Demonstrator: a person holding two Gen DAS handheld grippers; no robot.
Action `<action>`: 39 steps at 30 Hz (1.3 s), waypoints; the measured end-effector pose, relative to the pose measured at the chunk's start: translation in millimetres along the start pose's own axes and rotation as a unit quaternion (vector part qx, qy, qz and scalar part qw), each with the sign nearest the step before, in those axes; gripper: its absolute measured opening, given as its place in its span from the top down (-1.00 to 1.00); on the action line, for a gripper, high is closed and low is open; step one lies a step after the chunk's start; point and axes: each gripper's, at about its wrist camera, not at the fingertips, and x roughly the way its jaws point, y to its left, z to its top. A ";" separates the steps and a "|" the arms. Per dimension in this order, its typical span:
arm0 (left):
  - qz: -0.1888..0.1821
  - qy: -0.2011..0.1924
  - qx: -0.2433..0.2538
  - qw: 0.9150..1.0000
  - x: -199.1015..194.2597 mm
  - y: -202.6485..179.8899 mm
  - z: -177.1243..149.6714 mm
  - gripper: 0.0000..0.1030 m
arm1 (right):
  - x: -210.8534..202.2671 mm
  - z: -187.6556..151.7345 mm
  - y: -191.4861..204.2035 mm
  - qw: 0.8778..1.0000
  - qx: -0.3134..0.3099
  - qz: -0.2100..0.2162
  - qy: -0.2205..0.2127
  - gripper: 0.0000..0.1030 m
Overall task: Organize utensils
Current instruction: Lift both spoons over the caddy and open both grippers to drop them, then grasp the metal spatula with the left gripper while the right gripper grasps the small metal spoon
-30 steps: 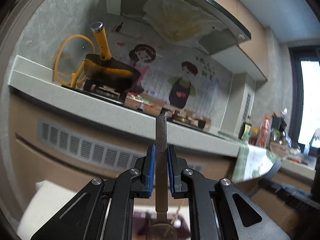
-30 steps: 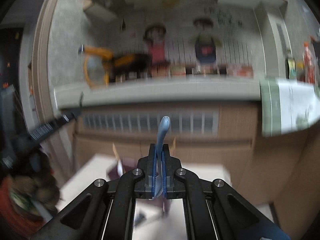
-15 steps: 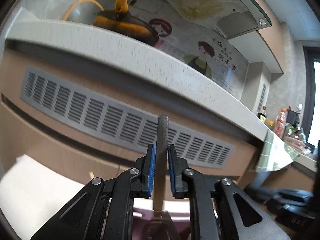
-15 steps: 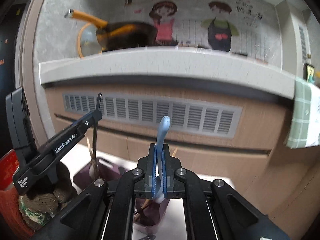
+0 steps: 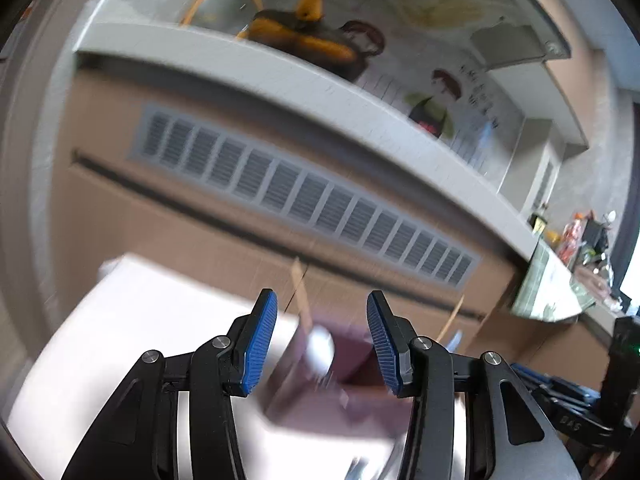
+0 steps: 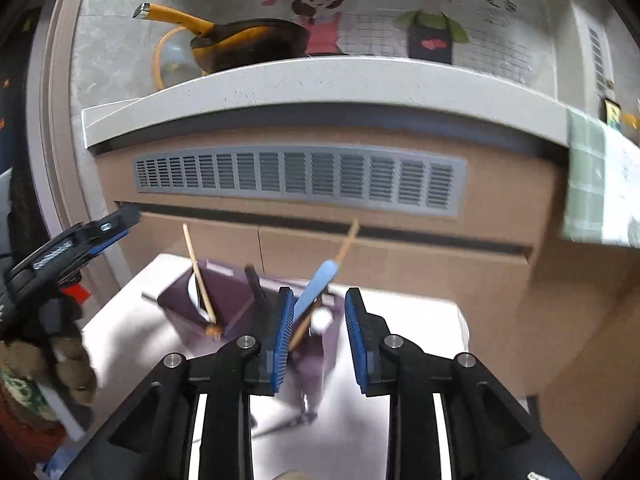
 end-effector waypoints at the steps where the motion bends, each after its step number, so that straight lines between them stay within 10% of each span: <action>1: 0.004 0.020 -0.002 1.000 -6.2 3.5 -10.4 0.08 | 4.4 -10.5 -2.3 1.000 0.011 0.016 0.022 0.51; 8: 0.024 0.146 0.015 0.989 -22.4 8.1 -80.3 0.08 | 58.6 -80.5 14.3 0.984 0.057 0.054 0.158 0.51; 17: 0.007 0.224 0.059 0.973 -32.6 2.6 -124.1 0.08 | 107.4 -86.5 31.8 0.981 0.041 -0.021 0.188 0.52; 28: -0.025 0.290 0.074 0.954 -17.4 -15.9 -143.4 0.08 | 42.3 -124.1 -1.7 0.975 0.052 0.009 0.215 0.53; 39: -0.046 0.293 0.197 0.935 25.6 -61.3 -128.4 0.08 | -14.3 -142.7 -1.0 0.987 0.026 -0.006 0.158 0.52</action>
